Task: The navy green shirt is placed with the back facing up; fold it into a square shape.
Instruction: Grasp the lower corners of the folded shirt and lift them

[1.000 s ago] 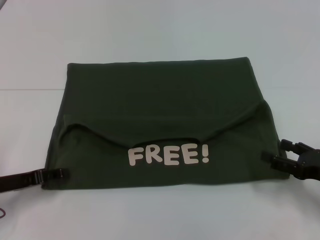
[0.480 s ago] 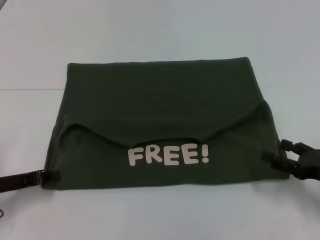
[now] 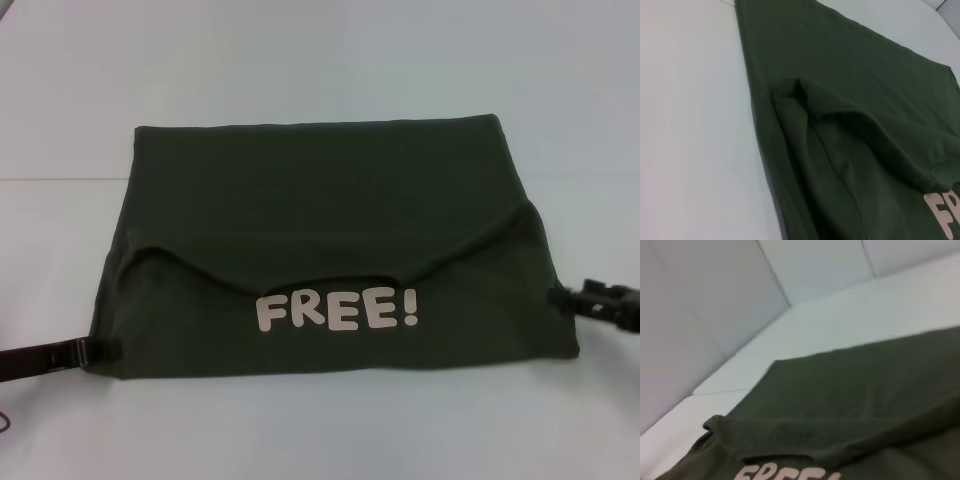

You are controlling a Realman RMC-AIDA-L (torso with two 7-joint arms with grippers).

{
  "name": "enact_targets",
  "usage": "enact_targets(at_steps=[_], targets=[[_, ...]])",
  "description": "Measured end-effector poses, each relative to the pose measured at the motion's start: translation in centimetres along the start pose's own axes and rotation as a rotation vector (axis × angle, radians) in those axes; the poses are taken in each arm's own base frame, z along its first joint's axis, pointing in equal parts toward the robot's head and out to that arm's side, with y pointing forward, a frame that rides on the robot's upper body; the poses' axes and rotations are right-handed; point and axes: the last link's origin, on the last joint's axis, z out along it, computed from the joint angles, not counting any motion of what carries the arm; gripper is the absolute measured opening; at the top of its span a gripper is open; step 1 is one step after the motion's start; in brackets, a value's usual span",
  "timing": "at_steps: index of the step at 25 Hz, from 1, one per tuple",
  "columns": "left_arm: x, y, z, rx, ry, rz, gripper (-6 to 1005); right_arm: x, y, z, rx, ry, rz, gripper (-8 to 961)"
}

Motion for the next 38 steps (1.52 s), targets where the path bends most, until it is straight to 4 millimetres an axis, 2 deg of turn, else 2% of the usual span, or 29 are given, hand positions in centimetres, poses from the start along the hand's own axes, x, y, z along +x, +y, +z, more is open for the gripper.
enact_targets(at_steps=[6,9,14,17,21,29,38], targets=[[0.1,0.0,-0.1,-0.006,-0.003,0.006,25,-5.1,-1.2,-1.3,0.106,0.18,0.256,945],[0.0,0.1,-0.2,-0.016,-0.008,0.011,26,-6.9,-1.1,-0.4,0.162,0.289,0.337,944],[0.0,0.2,-0.2,-0.02,-0.01,0.021,26,-8.5,-0.2,2.2,0.235,0.409,0.316,944],[0.1,0.2,-0.2,-0.022,-0.01,0.024,27,-8.6,0.3,3.3,0.259,0.46,0.299,944],[0.2,0.2,-0.2,-0.021,-0.009,0.031,27,-7.9,0.2,3.9,0.286,0.496,0.297,944],[0.6,0.5,-0.1,-0.026,-0.007,0.047,28,-6.1,-0.4,4.6,0.305,0.486,0.324,941],[0.6,0.5,0.1,-0.024,-0.005,0.046,29,-5.2,0.5,6.3,0.291,0.481,0.31,908]])
